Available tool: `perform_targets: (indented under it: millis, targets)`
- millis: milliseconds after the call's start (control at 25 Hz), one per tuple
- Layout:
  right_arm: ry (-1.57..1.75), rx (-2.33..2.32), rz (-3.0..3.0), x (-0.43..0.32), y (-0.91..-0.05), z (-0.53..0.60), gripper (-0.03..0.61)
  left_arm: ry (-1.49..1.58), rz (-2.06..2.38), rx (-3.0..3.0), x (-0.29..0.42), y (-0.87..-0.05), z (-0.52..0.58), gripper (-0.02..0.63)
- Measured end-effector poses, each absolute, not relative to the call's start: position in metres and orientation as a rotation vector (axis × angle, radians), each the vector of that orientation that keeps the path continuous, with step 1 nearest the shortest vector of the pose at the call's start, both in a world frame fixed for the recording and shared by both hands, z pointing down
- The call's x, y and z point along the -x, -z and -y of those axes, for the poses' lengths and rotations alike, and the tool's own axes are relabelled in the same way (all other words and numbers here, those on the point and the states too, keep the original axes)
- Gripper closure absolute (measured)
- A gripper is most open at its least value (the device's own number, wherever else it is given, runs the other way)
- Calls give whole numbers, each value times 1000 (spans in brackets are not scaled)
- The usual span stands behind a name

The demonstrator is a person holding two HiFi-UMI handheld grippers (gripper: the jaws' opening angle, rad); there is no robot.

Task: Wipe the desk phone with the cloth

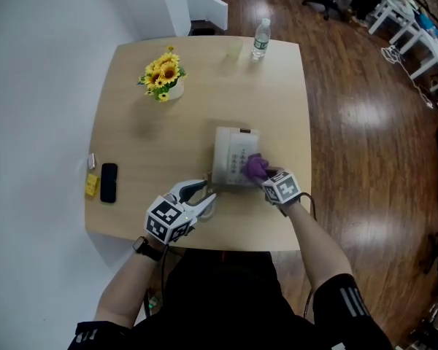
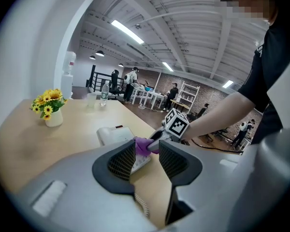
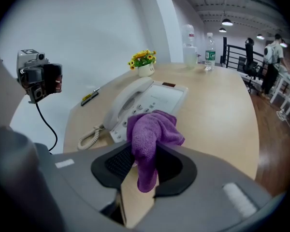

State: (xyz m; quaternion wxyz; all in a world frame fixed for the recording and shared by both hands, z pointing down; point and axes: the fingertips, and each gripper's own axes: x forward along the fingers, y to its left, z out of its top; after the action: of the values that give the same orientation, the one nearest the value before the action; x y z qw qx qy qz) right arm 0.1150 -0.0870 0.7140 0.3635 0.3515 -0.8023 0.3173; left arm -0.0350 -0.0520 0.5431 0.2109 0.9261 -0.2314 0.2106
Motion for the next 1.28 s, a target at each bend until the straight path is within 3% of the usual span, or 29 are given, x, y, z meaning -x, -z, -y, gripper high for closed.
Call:
perform_targets:
  millis: [440, 920, 1280]
  targets:
    - [-857, -836, 2051, -104, -721, 33, 448, -568, 649, -2577, 40, -543, 54, 468]
    - [-577, -942, 2043, -98, -657, 184, 448, -554, 703, -2559, 57, -540, 56, 468]
    - [-566, -852, 1956, -84, -685, 182, 448, -561, 750, -2524, 76, -547, 55, 468]
